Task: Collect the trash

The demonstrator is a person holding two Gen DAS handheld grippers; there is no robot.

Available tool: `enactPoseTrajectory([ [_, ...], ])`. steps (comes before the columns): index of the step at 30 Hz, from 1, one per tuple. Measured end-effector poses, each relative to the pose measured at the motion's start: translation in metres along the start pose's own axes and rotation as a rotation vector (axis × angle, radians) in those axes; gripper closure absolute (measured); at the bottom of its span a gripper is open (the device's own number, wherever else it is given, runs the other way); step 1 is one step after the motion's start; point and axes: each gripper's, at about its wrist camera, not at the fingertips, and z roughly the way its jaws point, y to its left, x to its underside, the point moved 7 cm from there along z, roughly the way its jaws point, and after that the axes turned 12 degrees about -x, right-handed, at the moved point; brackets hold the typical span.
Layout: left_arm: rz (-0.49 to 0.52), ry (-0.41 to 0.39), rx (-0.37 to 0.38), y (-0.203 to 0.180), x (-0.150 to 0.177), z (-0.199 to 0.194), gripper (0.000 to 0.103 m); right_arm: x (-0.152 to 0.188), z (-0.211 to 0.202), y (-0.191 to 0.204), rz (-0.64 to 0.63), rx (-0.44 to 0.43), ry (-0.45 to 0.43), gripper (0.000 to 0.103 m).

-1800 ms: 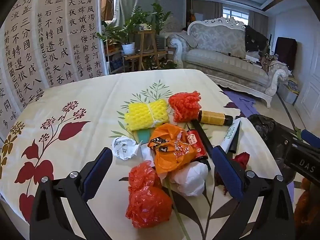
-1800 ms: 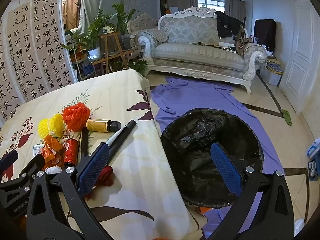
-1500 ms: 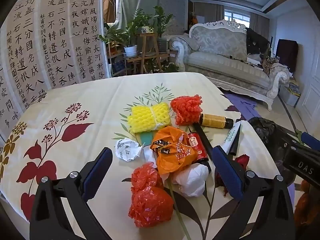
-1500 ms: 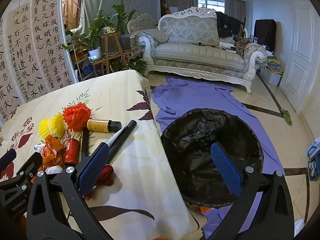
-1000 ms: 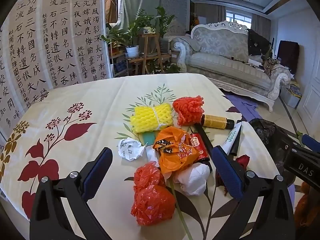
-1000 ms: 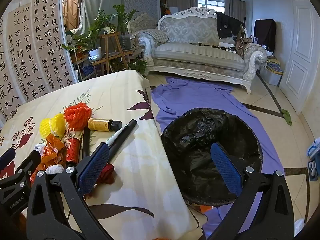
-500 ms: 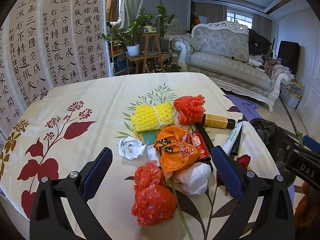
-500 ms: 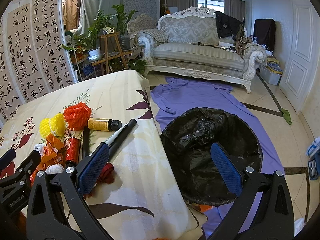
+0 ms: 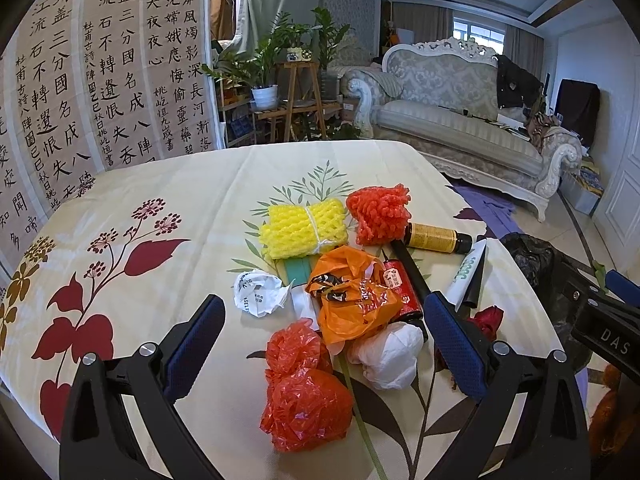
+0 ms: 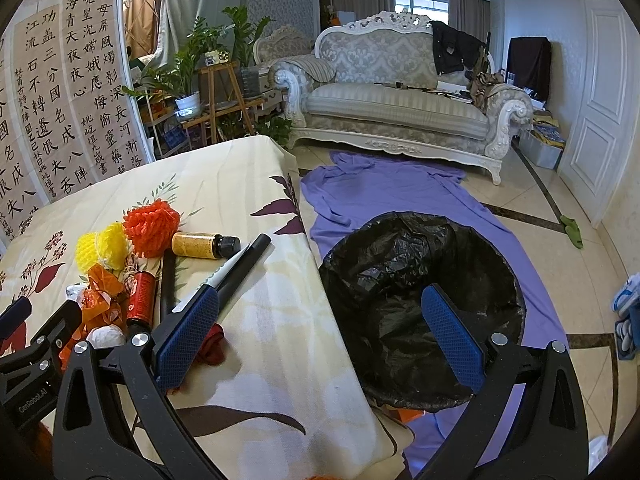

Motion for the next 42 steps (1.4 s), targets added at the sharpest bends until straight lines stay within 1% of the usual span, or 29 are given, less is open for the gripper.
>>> enactPoseTrajectory([
  [2,0.001,0.0,-0.001,0.0,0.0,0.0,0.006,0.003,0.001,-0.005,0.0,0.0,0.0,0.004],
  [27,0.004,0.005,0.0,-0.001,0.004,0.003,0.006,0.01,0.006,-0.008,0.002,0.0,0.008,0.004],
  [29,0.004,0.006,0.002,-0.001,0.006,0.004,0.006,0.017,0.016,-0.007,0.003,0.002,0.012,0.004],
  [33,0.005,0.011,0.005,-0.001,0.007,0.004,0.006,0.021,0.018,-0.008,0.004,0.005,0.014,0.004],
  [42,0.01,0.033,0.004,0.012,0.01,0.005,0.006,0.022,0.019,-0.008,0.016,-0.009,0.033,0.004],
])
